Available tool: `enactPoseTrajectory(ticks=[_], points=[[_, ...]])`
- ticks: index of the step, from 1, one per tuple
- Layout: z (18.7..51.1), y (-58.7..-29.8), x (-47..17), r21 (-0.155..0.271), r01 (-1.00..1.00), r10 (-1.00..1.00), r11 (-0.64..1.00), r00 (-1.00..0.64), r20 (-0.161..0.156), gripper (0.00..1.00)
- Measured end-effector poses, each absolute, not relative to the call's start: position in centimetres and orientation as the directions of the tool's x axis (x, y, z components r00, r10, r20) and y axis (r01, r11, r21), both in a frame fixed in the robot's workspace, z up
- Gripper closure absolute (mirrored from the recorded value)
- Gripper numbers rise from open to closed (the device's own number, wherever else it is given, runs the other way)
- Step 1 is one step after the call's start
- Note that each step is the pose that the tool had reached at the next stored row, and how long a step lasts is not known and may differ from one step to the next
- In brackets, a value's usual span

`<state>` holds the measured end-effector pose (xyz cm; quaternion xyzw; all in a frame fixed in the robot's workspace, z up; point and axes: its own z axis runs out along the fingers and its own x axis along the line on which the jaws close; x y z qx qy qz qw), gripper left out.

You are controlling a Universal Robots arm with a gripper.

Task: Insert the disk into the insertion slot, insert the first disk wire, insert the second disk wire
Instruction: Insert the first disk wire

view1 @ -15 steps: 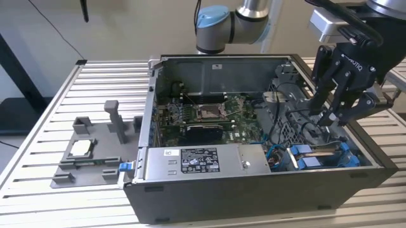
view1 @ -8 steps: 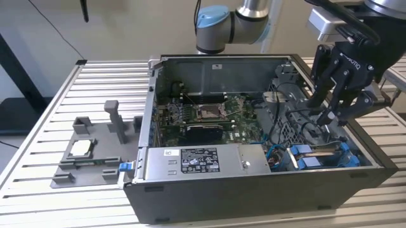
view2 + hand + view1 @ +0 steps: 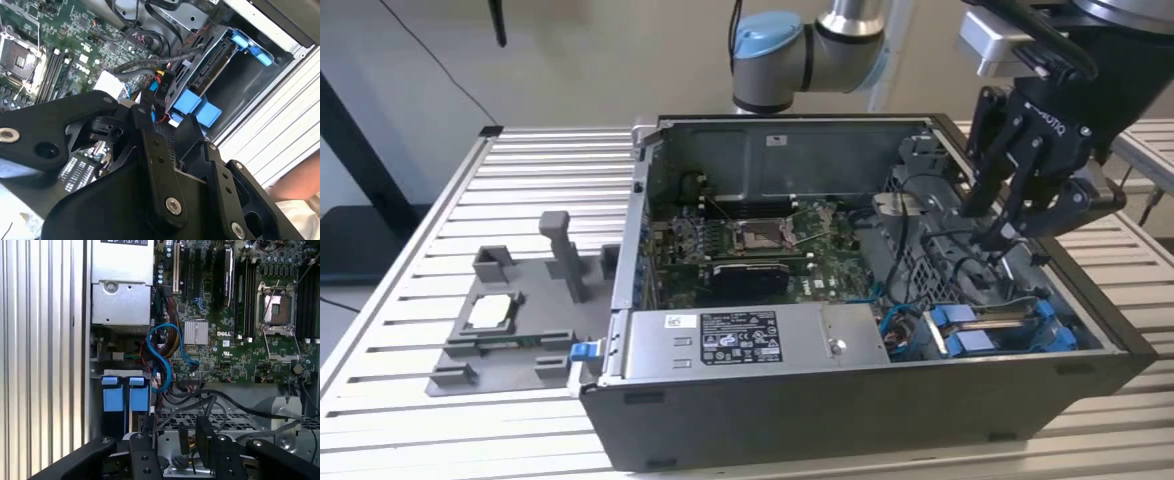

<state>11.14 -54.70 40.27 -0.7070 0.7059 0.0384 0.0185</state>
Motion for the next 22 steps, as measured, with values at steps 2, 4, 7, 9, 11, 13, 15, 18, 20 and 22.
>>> enactPoseTrajectory(ticks=[2,4,7,9,11,13,15,18,20,22], points=[[40.27,-54.46,11.18,0.028,-1.000,-0.997,-0.003,0.001,-0.081,0.54],[40.26,-54.24,11.22,0.028,-1.000,-0.997,-0.003,0.001,-0.081,0.54],[40.26,-53.96,11.29,0.028,-1.000,-0.997,-0.004,0.001,-0.081,0.54],[40.26,-53.83,11.34,0.028,-1.000,-0.997,-0.004,0.002,-0.081,0.54],[40.26,-53.76,11.43,0.028,-1.000,-0.997,-0.004,0.002,-0.081,0.54],[40.27,-53.74,11.54,0.028,-1.000,-0.997,-0.004,0.002,-0.080,0.54],[40.27,-53.71,11.62,0.028,-1.000,-0.997,-0.004,0.002,-0.080,0.54],[40.27,-53.70,11.63,0.028,-1.000,-0.997,-0.004,0.002,-0.081,0.54],[40.27,-53.70,11.65,0.028,-1.000,-0.997,-0.004,0.002,-0.081,0.54],[40.27,-53.67,11.75,0.028,-1.000,-0.997,-0.004,0.002,-0.080,0.54]])
